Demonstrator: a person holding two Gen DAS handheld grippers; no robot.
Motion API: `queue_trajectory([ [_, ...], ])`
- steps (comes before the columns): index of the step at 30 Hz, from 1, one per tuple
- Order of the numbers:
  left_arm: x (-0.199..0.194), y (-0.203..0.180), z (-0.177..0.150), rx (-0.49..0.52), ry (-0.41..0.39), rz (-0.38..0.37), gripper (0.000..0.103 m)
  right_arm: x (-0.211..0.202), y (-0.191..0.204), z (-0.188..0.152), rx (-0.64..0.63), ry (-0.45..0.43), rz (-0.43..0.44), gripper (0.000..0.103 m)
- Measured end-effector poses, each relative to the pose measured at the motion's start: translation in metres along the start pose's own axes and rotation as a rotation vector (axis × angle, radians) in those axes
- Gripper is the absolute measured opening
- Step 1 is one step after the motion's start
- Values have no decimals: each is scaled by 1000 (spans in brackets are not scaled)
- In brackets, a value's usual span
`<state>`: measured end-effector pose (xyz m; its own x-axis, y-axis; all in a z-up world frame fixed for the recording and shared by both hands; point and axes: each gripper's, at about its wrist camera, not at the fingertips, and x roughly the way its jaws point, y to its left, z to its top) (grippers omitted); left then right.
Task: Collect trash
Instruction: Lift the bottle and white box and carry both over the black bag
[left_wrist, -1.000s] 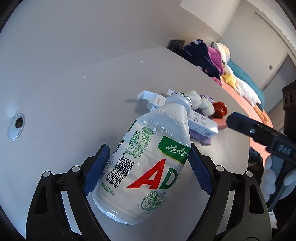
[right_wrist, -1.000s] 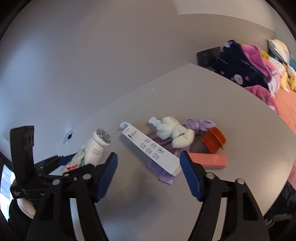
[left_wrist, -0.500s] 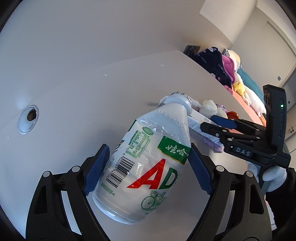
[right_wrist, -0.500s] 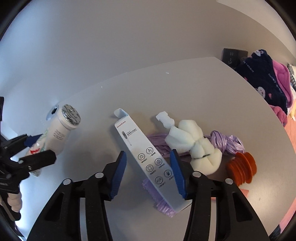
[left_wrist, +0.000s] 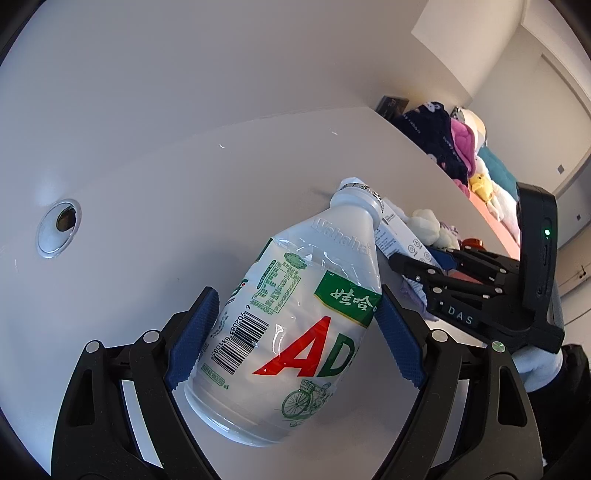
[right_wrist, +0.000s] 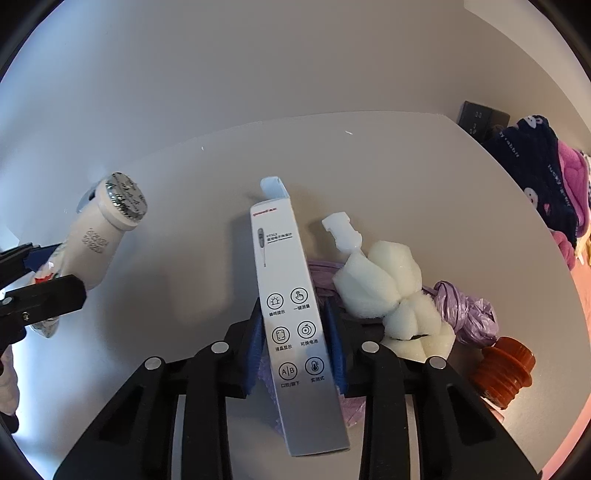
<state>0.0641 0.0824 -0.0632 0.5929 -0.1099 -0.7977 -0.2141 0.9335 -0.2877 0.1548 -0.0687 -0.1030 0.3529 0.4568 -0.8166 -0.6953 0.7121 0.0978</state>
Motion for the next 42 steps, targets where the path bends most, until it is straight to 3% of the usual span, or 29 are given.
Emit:
queue_trajectory([
  [13,-17,-18,-2,68,-37,-50,82,-68,-12,-8,133,-118,88,32],
  [26,-37,-70,-9,177,-61,-141,82,-146,-29,-43,247,-232,24,32],
  [42,-37,-150,-16,330,-49,-283,82,-228,-53,-110,391,-340,-97,32],
])
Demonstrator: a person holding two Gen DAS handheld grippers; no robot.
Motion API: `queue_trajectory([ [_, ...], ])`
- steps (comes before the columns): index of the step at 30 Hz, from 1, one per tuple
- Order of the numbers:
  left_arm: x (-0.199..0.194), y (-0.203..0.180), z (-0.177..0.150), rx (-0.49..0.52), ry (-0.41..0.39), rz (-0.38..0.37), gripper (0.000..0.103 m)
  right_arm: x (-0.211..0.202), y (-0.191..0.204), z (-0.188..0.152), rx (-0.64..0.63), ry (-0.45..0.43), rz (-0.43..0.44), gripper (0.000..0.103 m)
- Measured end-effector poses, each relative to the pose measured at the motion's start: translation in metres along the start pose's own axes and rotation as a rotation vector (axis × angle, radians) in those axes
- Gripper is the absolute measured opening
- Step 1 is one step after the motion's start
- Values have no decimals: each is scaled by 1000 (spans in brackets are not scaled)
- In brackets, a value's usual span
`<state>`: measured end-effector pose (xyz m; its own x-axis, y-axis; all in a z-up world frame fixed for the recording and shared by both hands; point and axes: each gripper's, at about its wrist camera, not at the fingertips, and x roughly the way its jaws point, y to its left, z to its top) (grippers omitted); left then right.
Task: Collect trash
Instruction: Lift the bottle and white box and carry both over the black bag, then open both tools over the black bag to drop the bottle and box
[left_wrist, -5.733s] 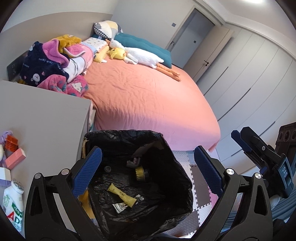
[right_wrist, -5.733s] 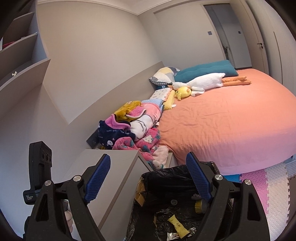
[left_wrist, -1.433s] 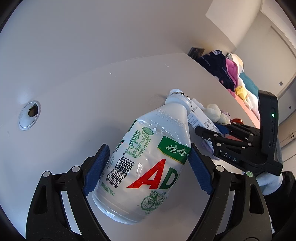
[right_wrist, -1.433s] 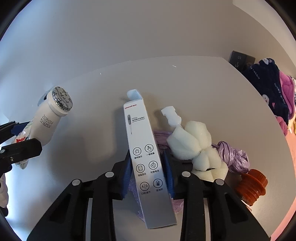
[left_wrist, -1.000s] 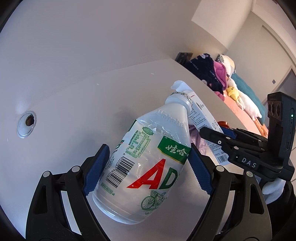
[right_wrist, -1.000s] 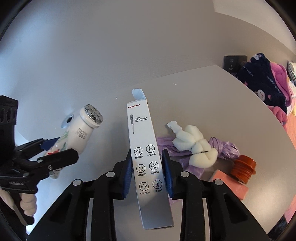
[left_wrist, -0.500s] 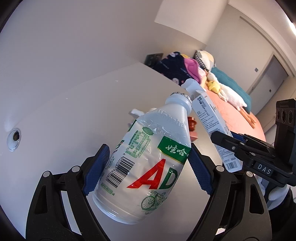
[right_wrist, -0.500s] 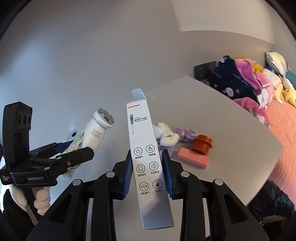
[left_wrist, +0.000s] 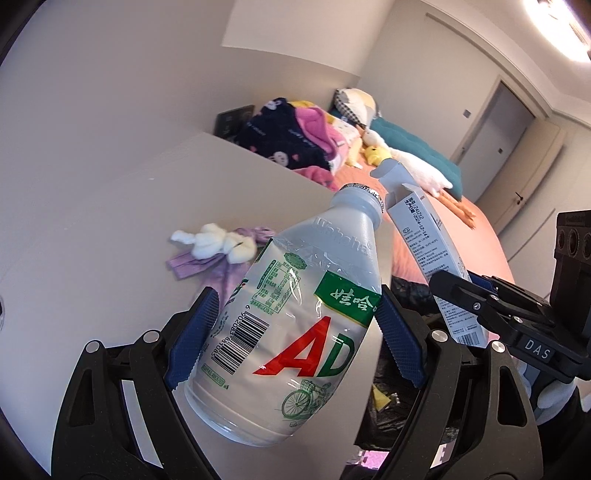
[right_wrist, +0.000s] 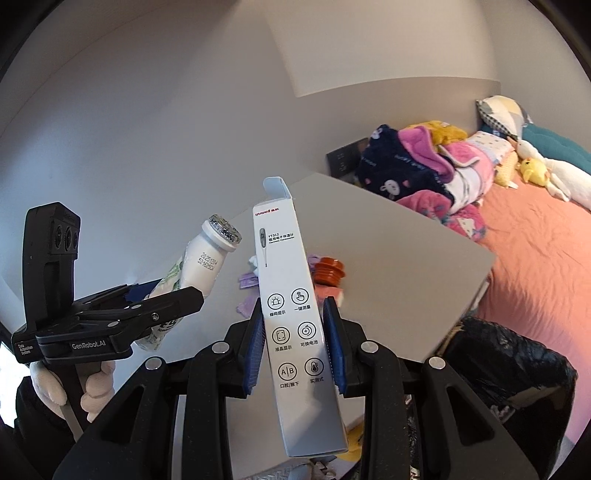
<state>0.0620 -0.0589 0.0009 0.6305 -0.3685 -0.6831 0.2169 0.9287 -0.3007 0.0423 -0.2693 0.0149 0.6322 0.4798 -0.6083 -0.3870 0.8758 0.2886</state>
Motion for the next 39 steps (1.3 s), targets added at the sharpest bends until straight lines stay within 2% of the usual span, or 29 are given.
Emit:
queue_trajectory([
  [10,31,-52,13,101,33,-92,82,-37,-42,-12,85,-51,-84,32],
  [25,57,-134,18,244,80,-243,82,-101,-96,-31,197,-146,-227,32],
  [39,81,-199,16,360,129,-377,82,-154,-129,-56,287,-209,-352,32],
])
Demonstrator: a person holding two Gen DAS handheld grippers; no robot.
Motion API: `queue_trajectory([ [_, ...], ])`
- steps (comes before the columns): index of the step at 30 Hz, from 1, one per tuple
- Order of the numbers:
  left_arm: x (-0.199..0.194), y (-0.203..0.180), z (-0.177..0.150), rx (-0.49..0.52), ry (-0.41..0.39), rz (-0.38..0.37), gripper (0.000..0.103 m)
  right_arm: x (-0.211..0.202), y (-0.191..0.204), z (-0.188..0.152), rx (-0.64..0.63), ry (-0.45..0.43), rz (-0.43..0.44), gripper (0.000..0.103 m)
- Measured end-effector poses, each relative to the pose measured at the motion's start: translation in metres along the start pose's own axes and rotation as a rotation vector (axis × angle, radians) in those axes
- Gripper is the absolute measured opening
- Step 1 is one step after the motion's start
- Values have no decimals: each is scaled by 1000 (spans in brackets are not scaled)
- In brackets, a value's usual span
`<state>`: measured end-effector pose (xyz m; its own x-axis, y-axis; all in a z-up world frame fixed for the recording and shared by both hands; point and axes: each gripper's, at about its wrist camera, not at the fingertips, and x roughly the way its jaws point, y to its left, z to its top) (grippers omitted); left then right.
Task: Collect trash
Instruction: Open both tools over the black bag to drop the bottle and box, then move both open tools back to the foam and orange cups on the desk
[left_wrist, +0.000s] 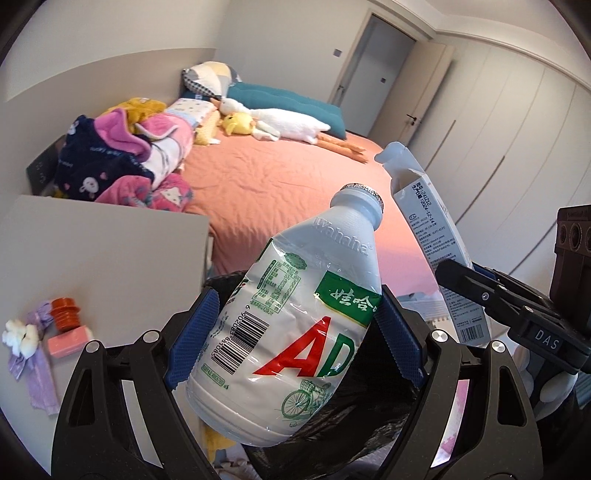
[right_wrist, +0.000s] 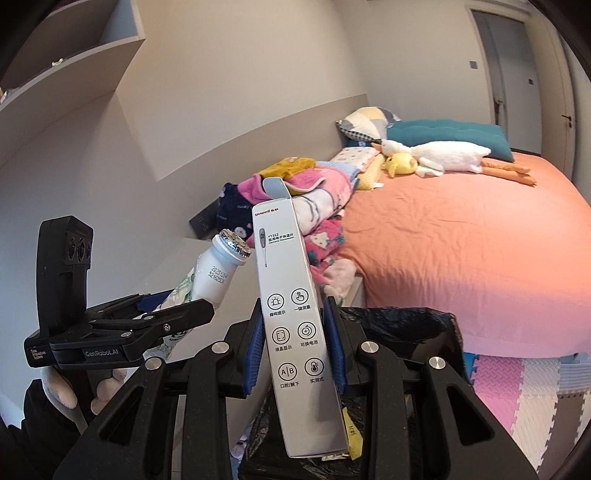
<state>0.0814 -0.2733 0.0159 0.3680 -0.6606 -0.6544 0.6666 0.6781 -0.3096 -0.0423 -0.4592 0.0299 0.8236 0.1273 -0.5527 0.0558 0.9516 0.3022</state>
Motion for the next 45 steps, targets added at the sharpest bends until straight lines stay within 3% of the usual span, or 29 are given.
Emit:
queue_trajectory([
  [10,22,-31,6,63,36,-67,82,-20,-30,-8,55,-20,-69,32],
  [17,35,-33,5,68,77,-99,84,-23,-40,-9,90,-25,-78,33],
  [19,37,-30,6,56,86,-96,97,-26,-46,-8,118,-41,-63,40],
  [20,38,-29,7,49,84,-86,97,-29,-47,-7,131,-55,-58,48],
  [22,39,-26,9,34,79,-53,97,-36,-50,-6,155,-90,-80,74],
  [24,39,-23,11,19,83,-31,97,-44,-51,-4,159,-124,-106,81],
  [32,31,-22,9,20,62,-11,97,-42,-46,-2,135,-126,-110,82],
  [45,1,17,-4,-46,24,104,97,-7,-4,5,34,-75,-17,82],
])
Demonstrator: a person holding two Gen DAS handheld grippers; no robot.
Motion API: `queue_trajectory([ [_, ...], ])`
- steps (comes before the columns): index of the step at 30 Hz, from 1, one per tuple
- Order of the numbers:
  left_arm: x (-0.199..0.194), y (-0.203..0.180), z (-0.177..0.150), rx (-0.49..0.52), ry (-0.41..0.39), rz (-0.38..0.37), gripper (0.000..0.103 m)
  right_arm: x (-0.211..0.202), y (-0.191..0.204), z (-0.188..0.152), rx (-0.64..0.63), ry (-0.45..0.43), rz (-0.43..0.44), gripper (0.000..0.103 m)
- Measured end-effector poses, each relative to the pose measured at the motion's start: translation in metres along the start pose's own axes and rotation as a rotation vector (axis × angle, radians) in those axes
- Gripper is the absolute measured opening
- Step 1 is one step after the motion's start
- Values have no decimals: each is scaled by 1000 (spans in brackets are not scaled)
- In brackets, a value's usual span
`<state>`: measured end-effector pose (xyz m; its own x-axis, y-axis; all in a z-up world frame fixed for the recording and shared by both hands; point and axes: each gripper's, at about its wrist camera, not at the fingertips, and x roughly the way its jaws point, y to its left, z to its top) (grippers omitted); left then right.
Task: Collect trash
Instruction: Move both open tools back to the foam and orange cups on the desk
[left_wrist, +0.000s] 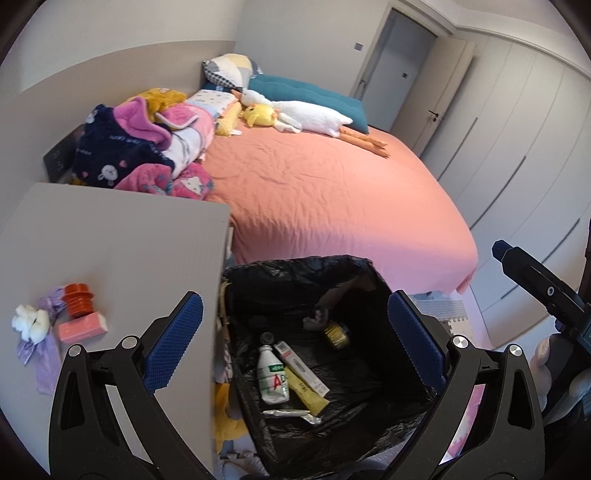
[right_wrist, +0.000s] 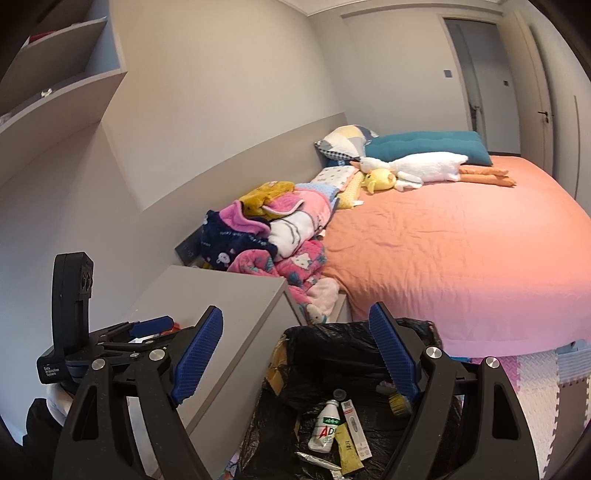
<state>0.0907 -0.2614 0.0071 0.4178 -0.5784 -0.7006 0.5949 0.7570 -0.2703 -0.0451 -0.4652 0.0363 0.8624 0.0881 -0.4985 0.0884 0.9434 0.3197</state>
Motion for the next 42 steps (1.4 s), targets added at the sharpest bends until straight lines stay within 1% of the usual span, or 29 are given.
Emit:
queue_trajectory([
  [15,-37,80,-27,-160,-39,176,97,56,71,-8,-107,82,121,82],
  [27,-57,135,-46,-269,-50,275,97,97,121,-19,-169,162,200,82],
  [35,-65,164,-55,-321,-58,333,97,125,146,-27,-203,203,241,82],
  [39,-67,180,-58,-359,-61,359,97,145,157,-28,-202,237,272,82],
  [41,-65,188,-59,-378,-58,374,94,153,161,-29,-202,250,273,82],
  [42,-65,191,-59,-385,-54,379,91,158,164,-30,-203,257,273,82],
])
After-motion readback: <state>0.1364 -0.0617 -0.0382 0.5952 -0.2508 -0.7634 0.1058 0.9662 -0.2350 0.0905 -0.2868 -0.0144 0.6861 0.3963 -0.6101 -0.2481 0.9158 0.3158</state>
